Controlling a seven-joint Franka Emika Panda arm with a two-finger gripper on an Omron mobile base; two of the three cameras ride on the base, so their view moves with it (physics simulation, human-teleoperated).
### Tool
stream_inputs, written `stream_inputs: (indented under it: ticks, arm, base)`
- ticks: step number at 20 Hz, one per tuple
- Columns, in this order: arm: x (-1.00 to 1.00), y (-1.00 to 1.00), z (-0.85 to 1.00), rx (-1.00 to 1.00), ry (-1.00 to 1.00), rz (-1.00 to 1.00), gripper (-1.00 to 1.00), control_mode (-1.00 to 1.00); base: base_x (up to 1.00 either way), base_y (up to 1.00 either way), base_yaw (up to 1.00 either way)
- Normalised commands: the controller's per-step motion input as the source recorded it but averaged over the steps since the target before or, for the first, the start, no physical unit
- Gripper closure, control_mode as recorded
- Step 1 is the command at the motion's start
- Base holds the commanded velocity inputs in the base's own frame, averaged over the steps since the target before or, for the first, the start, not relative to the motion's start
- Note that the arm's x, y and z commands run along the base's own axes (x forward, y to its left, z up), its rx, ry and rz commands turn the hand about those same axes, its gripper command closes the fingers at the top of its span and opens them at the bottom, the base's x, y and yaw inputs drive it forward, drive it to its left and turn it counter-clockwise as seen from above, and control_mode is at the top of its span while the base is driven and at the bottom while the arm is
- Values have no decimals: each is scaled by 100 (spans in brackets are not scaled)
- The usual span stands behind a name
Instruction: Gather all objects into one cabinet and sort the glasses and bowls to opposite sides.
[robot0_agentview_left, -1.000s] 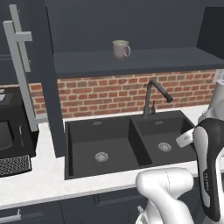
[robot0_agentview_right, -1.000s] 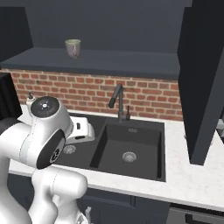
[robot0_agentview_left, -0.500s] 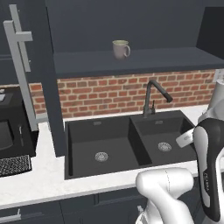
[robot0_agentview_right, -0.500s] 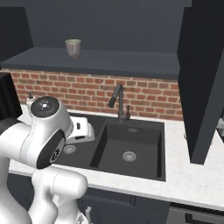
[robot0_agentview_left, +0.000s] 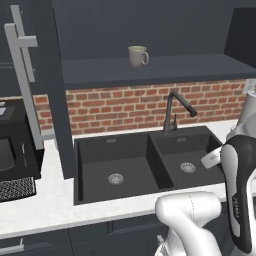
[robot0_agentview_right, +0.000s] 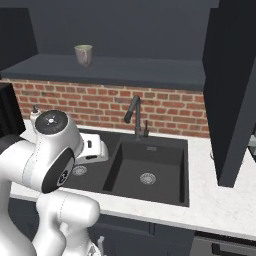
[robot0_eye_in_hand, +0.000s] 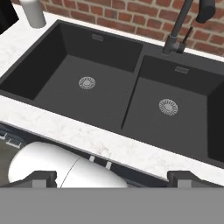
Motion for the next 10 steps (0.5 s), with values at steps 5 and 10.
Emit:
stream_inputs:
  ticks: [5, 10]
  arm:
    - [0, 0, 7, 5, -3, 0, -100, -100]
    - [-5, 0, 0, 0, -4, 0, -100, -100]
  base:
    - [0, 0, 0]
    - [0, 0, 0]
